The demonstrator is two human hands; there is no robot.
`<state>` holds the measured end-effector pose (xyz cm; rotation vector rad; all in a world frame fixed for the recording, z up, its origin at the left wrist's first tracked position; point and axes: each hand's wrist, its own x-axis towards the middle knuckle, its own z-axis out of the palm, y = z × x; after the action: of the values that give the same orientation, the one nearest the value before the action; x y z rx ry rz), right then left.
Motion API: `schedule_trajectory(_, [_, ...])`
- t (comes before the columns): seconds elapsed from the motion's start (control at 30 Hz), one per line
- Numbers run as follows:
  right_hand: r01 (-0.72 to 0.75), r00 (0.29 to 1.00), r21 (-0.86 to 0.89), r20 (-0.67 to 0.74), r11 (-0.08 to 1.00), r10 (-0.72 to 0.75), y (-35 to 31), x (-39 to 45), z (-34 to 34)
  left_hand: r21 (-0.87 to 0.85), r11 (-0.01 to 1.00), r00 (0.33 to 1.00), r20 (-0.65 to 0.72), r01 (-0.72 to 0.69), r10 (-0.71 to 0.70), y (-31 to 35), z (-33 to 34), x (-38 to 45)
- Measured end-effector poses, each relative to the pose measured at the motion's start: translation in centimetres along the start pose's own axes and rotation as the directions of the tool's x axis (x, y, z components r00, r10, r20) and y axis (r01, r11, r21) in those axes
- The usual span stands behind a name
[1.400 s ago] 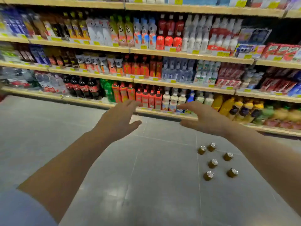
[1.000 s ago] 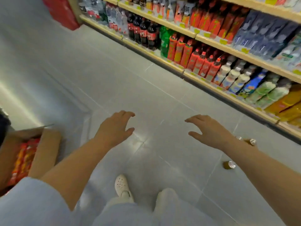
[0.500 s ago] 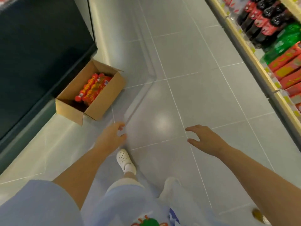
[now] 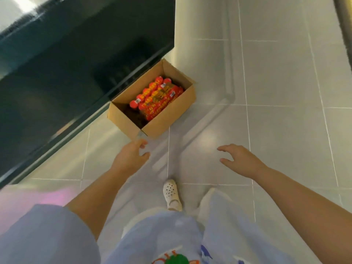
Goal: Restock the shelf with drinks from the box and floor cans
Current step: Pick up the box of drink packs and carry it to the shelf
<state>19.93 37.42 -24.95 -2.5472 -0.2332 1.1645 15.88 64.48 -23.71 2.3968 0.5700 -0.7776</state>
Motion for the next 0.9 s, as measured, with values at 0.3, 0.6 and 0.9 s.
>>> schedule_trajectory(0.3, [0.076, 0.988, -0.196, 0.148, 0.978, -0.047, -1.3, 12.6, -7.3, -0.062, 0.987, 0.989, 0.015, 0.148, -0.148, 1.3, -2.0, 9.0])
schedule_trajectory(0.6, [0.223, 0.953, -0.336, 0.273, 0.915, -0.132, -3.3, 28.5, -15.2, -0.161, 0.952, 0.965, 0.073, 0.259, -0.251, 7.0, -1.7, 21.6])
schedule_trajectory(0.9, [0.330, 0.920, -0.498, 0.362, 0.802, -0.154, -0.6, 47.3, -8.3, -0.082, 0.952, 0.949, 0.139, 0.295, -0.282, 1.5, 7.2, 38.3])
